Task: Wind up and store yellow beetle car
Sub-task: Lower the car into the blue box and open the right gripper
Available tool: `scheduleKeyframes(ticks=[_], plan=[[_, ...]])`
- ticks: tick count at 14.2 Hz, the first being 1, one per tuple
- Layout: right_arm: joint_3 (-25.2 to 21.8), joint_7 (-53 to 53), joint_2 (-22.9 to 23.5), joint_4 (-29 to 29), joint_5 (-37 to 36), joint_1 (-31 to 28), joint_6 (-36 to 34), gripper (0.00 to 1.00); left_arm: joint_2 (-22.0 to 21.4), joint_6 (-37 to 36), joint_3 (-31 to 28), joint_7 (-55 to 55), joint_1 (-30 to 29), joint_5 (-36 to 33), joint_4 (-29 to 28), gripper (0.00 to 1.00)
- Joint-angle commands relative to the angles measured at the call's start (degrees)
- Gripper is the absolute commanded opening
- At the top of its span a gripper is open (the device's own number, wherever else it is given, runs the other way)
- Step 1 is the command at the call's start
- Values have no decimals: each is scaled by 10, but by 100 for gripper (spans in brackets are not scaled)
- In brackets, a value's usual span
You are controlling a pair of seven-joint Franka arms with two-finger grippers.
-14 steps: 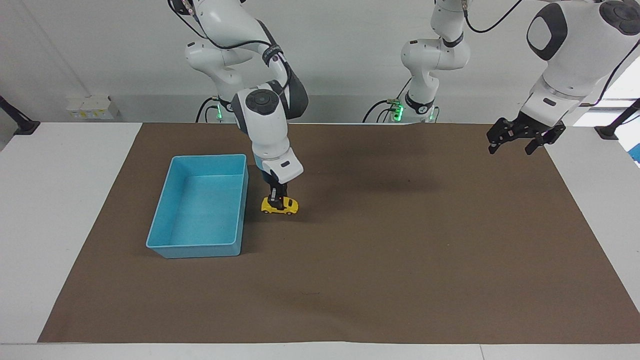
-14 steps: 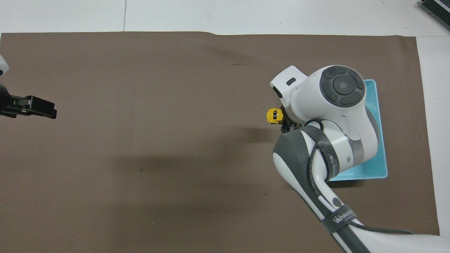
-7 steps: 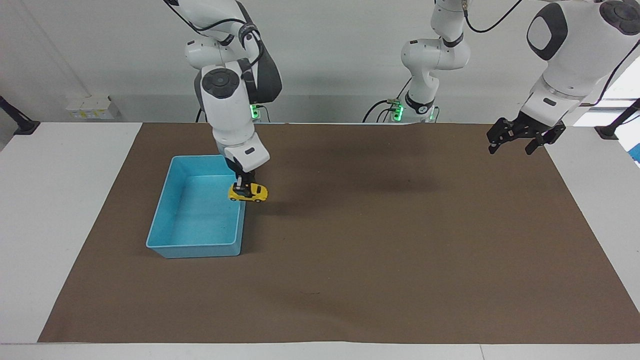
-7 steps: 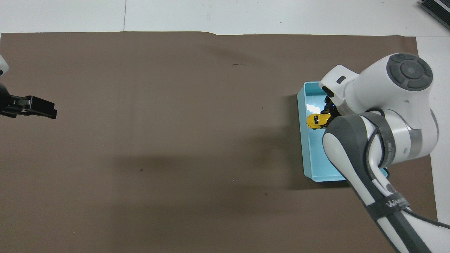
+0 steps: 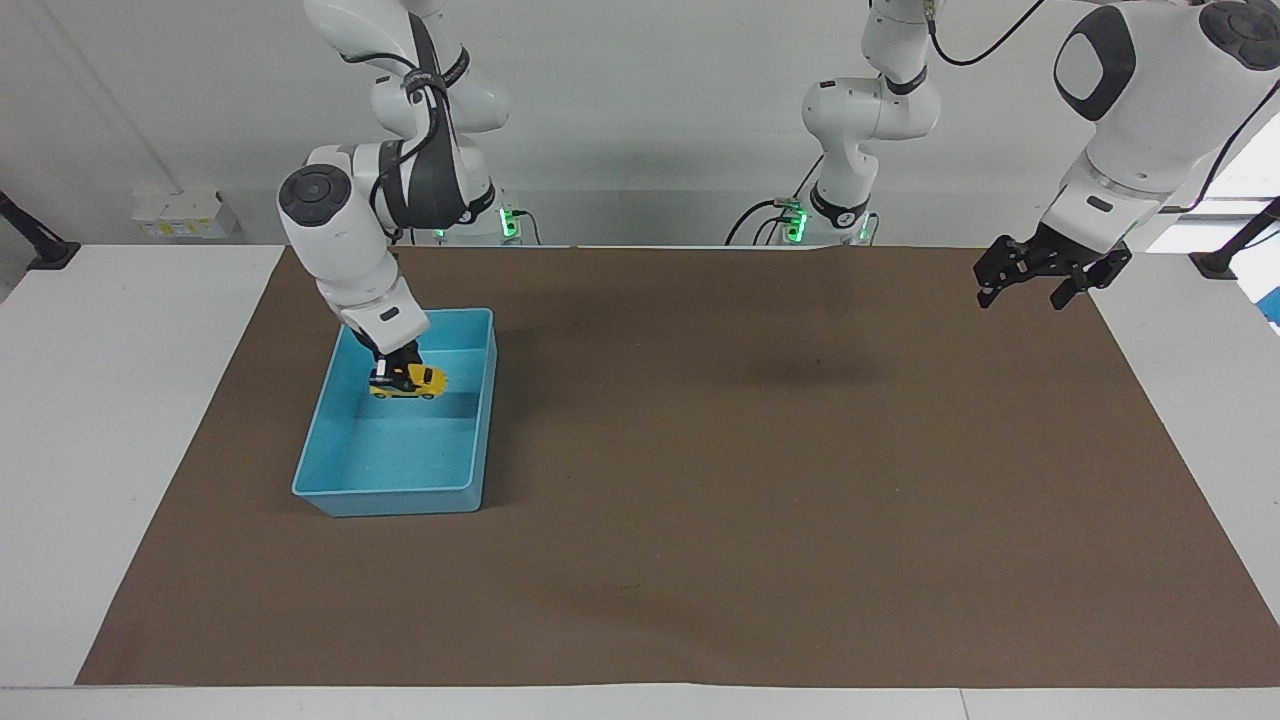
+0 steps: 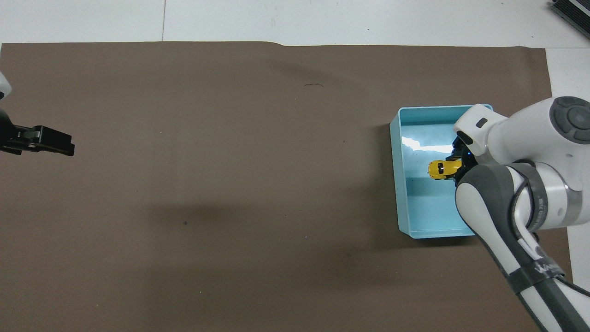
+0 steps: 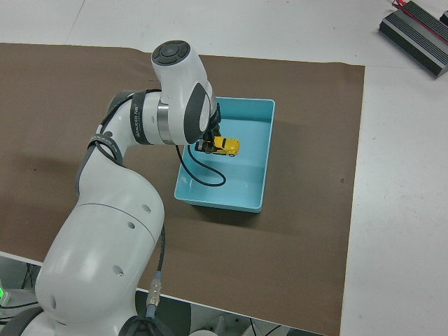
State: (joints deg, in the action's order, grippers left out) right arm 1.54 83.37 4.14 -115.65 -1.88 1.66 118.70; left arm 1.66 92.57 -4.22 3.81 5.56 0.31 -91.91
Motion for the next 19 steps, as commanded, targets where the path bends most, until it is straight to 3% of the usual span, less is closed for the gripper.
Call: scheduleKeyframes(ticks=[1, 7, 18, 19], plan=[[7, 10, -13, -59, -8, -4, 68, 0, -9, -4, 2, -6, -2, -10, -4, 100], [7, 11, -7, -101, -11, -5, 124, 0, -9, -4, 2, -6, -2, -10, -3, 100], [6, 17, 24, -112, -15, -11, 164, 0, -9, -4, 2, -6, -2, -10, -4, 100], [6, 17, 24, -111, -16, -11, 163, 14, -9, -4, 2, -6, -2, -10, -4, 100]])
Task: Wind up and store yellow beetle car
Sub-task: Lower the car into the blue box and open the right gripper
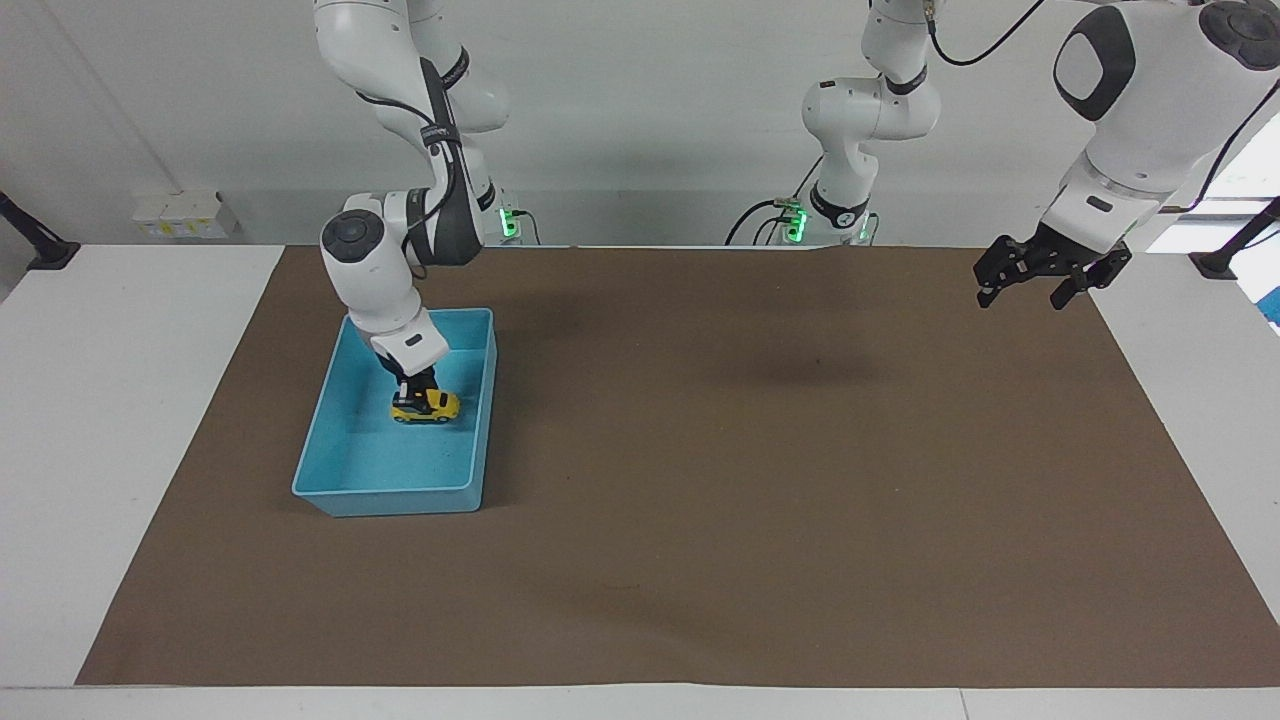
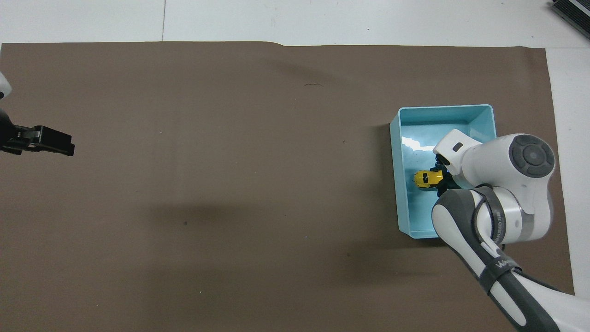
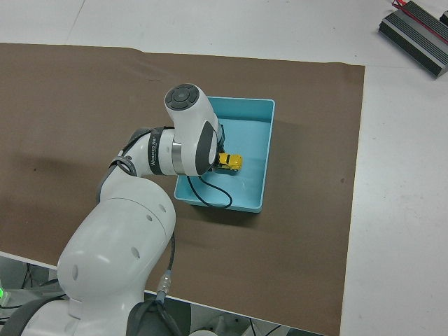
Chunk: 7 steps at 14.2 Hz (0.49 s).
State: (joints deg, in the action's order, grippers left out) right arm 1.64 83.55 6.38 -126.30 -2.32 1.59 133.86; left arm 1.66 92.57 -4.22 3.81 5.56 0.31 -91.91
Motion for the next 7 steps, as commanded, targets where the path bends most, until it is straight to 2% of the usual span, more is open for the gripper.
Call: scheduleKeyframes(ticks=[1, 2, 7], plan=[[5, 14, 2, -4, -13, -11, 11, 55, -9, -4, 2, -6, -2, -10, -4, 100], [5, 12, 3, -3, -13, -11, 10, 100, -9, -4, 2, -6, -2, -10, -3, 100], [6, 7, 9, 26, -12, -11, -6, 100, -9, -4, 2, -6, -2, -10, -3, 100]])
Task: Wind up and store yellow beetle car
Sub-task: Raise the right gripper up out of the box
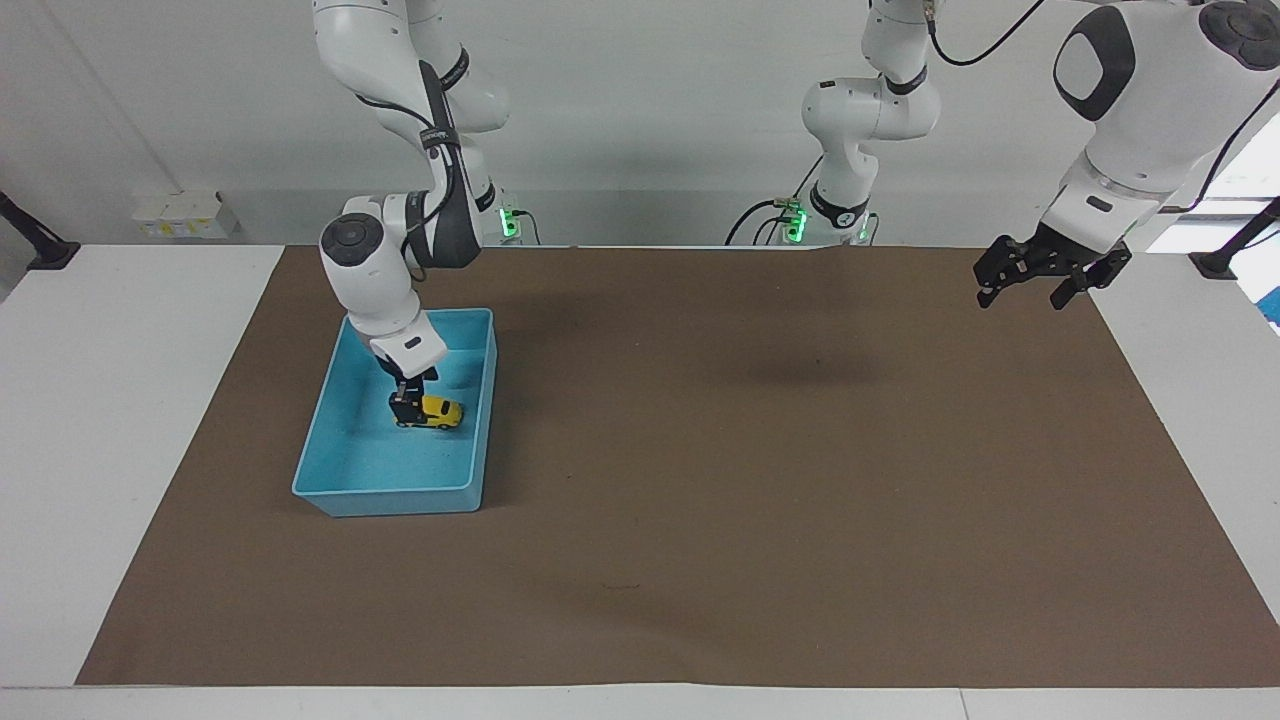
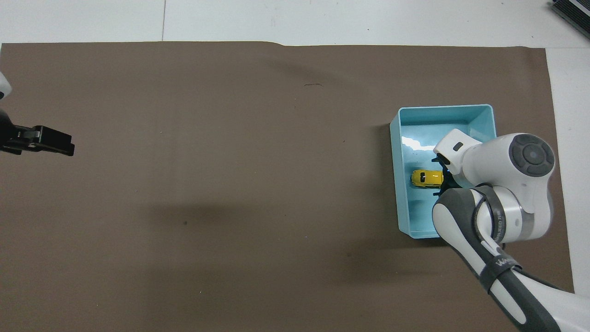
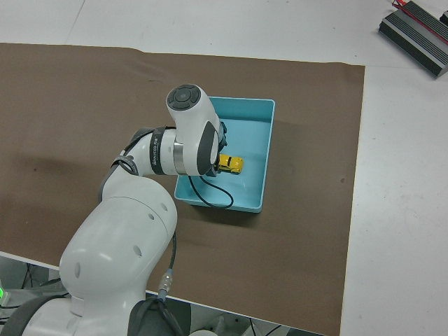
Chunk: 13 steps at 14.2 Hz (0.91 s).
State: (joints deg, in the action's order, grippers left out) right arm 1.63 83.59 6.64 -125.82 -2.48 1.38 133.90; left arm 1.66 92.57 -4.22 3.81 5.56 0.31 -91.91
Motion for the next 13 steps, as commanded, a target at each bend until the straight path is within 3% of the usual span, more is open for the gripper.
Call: scheduleKeyframes(ticks=[1, 6, 13], plan=[[6, 5, 6, 34, -8, -6, -21, 100, -8, -4, 2, -6, -2, -10, -4, 100], [11, -12, 0, 134, 0, 0, -129, 100, -9, -4, 2, -6, -2, -10, -4, 100], [27, -192, -28, 203, 1, 3, -223, 100, -9, -4, 2, -6, -2, -10, -3, 100]])
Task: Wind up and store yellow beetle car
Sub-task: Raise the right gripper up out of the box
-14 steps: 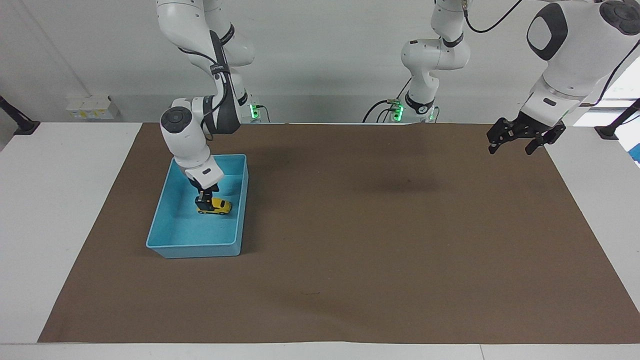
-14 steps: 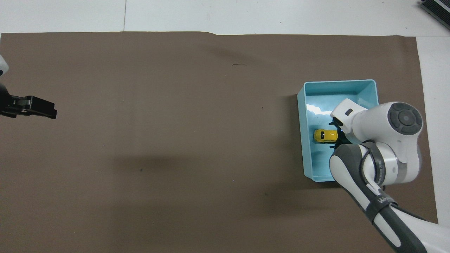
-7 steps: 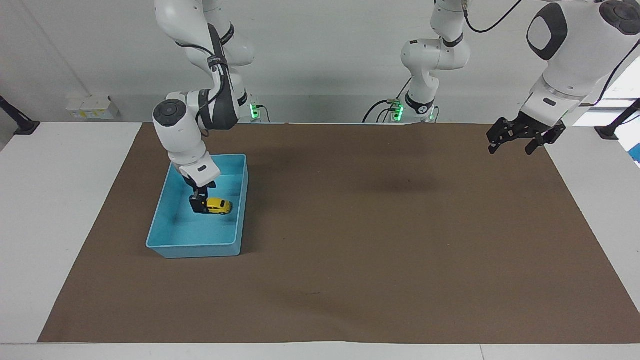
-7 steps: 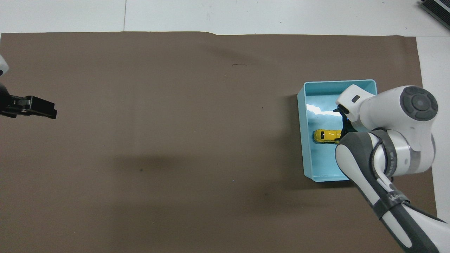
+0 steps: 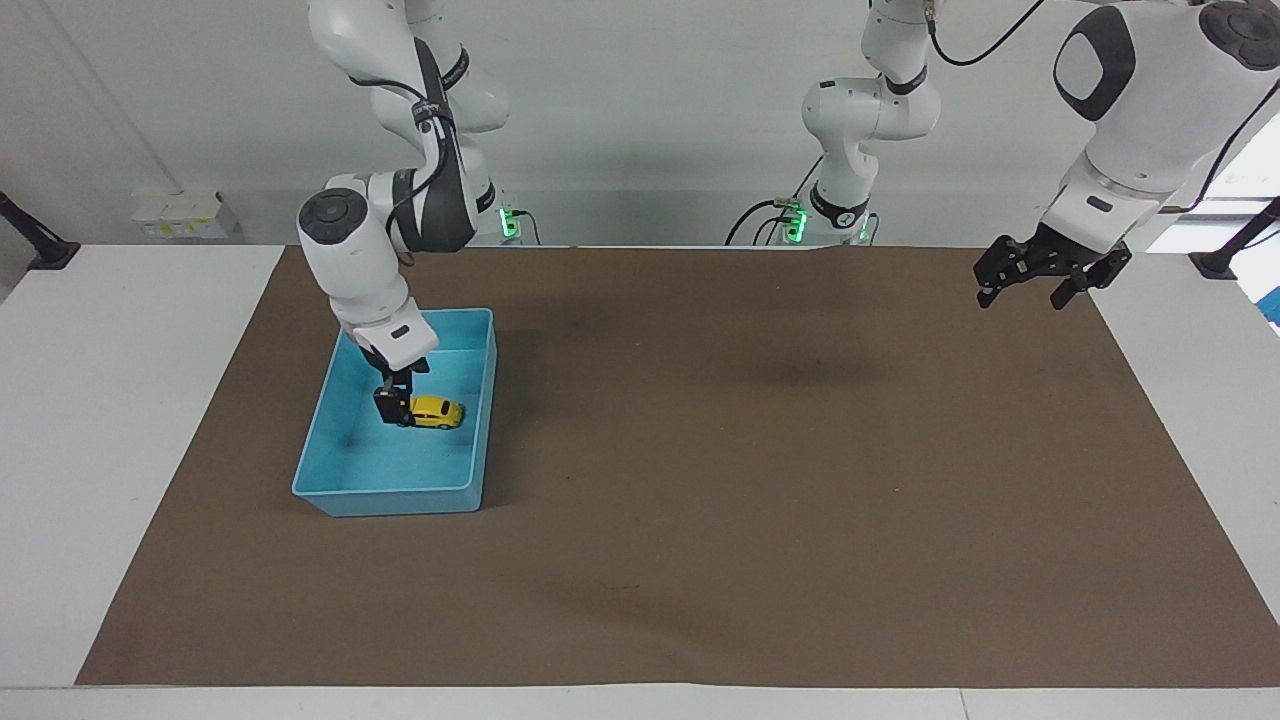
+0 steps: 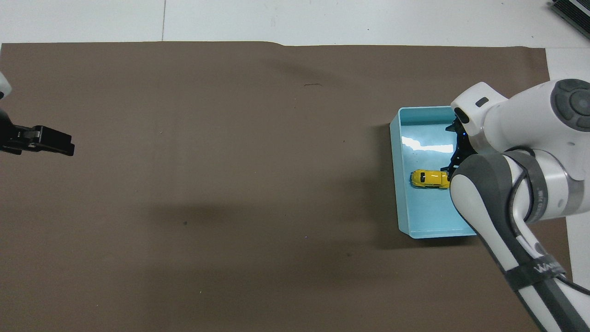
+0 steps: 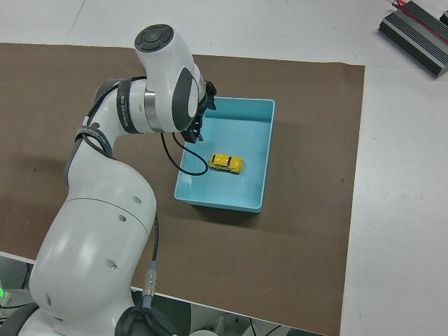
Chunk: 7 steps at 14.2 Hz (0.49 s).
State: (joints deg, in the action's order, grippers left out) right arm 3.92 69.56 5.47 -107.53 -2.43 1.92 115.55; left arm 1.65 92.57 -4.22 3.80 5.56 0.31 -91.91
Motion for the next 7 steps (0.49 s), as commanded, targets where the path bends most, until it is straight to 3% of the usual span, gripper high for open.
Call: scheduleKeyframes(ticks=[1, 7], plan=[[4, -84, -30, 26, 1, -3, -55, 100, -9, -4, 2, -6, -2, -10, -3, 100], [5, -350, -85, 37, 40, -3, -113, 100, -9, -4, 2, -6, -2, -10, -4, 100]])
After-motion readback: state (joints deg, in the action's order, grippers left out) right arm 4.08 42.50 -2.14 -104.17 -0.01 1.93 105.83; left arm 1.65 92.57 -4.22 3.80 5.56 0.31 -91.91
